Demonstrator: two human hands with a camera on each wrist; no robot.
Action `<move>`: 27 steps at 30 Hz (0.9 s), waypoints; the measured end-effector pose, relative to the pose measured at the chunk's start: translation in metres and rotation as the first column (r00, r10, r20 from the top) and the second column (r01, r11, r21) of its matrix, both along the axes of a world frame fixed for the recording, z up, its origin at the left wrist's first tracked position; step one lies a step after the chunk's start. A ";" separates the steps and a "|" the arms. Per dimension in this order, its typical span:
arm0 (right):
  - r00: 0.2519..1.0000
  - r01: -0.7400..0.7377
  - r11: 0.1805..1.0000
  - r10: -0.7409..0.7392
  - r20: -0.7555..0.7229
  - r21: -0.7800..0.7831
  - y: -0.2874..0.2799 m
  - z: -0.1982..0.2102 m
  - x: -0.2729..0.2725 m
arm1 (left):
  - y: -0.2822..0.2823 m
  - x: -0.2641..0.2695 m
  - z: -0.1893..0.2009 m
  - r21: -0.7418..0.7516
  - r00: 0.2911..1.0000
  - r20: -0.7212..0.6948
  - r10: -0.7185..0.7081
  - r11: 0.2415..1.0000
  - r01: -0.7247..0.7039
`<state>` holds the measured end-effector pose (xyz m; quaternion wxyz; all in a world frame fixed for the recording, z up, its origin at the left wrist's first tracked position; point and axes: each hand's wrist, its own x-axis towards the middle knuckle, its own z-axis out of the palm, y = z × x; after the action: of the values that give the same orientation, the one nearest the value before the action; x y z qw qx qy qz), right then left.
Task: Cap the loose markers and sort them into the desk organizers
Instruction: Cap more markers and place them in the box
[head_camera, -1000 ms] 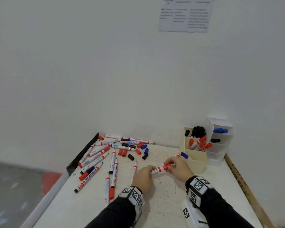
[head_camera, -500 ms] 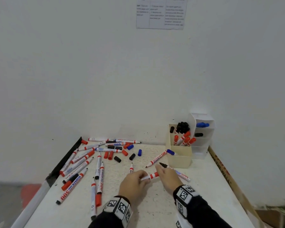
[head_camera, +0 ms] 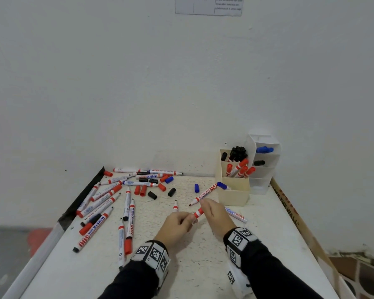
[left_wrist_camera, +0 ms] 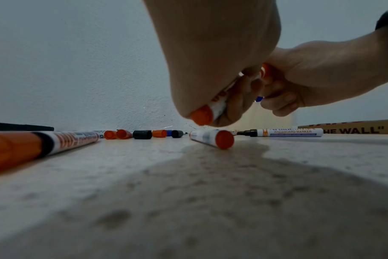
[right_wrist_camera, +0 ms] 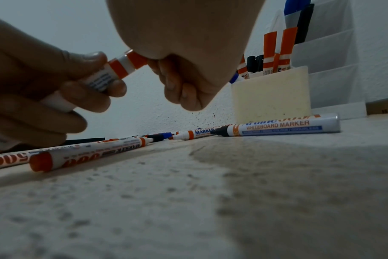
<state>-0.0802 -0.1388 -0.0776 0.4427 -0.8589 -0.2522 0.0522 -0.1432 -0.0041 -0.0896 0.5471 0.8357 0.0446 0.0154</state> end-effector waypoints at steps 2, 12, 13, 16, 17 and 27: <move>0.999 0.033 0.997 -0.034 0.009 0.068 0.002 0.000 -0.001 | 0.000 0.001 0.000 0.047 0.995 0.085 0.046 0.998 -0.050; 0.852 0.394 0.875 -0.462 0.245 0.282 0.001 -0.010 0.005 | -0.007 -0.001 -0.022 0.586 0.965 -0.039 0.259 0.788 -0.188; 0.825 0.423 0.852 -0.503 0.256 0.309 0.000 -0.009 0.006 | -0.009 0.000 -0.023 0.603 0.968 -0.042 0.246 0.779 -0.172; 0.790 0.465 0.805 -0.565 0.238 0.367 -0.003 -0.008 0.008 | -0.011 0.003 -0.020 0.622 0.976 -0.067 0.206 0.773 -0.121; 0.788 0.464 0.799 -0.569 0.234 0.382 -0.003 -0.008 0.008 | -0.011 0.003 -0.019 0.609 0.975 -0.072 0.211 0.783 -0.124; 0.896 0.295 0.794 -0.423 0.133 0.532 -0.014 0.005 0.015 | 0.005 0.002 -0.016 0.612 0.988 -0.096 0.125 0.790 -0.041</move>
<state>-0.0655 -0.1529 -0.0723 0.6162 -0.7467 -0.1409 -0.2068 -0.1413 0.0007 -0.1056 0.2445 0.9634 0.1097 -0.0020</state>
